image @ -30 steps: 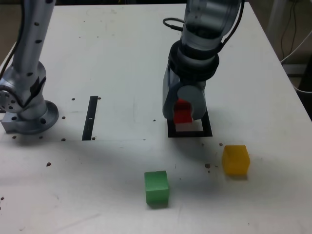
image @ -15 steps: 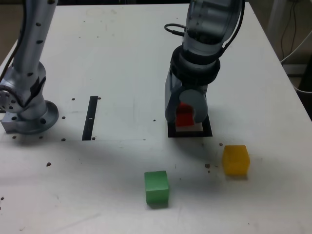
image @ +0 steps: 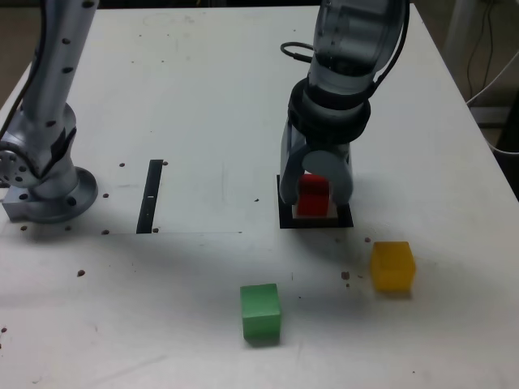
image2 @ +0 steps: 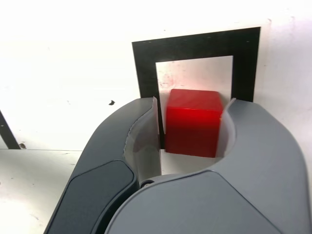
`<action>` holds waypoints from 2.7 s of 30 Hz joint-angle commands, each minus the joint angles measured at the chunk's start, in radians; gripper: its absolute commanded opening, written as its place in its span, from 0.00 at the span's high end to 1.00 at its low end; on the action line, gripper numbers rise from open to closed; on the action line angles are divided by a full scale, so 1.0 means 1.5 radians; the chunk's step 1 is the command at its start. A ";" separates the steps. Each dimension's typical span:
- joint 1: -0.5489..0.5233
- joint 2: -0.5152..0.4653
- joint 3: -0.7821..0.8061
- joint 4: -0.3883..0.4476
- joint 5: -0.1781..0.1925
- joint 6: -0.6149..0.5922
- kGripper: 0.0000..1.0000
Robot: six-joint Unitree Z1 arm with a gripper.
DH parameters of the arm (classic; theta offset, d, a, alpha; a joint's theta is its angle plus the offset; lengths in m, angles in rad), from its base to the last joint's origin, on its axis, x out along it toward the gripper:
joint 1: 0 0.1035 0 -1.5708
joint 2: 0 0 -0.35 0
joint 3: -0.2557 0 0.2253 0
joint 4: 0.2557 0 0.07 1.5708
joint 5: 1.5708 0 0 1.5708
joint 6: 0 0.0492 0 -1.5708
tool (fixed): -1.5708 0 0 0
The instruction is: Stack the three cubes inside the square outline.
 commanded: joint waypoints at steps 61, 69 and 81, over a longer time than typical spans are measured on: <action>-0.263 -0.064 -0.077 0.143 -0.122 -0.340 0.01; -0.266 0.007 -0.173 0.136 -0.097 -0.271 0.01; -0.208 0.100 -0.236 0.127 -0.061 -0.126 0.01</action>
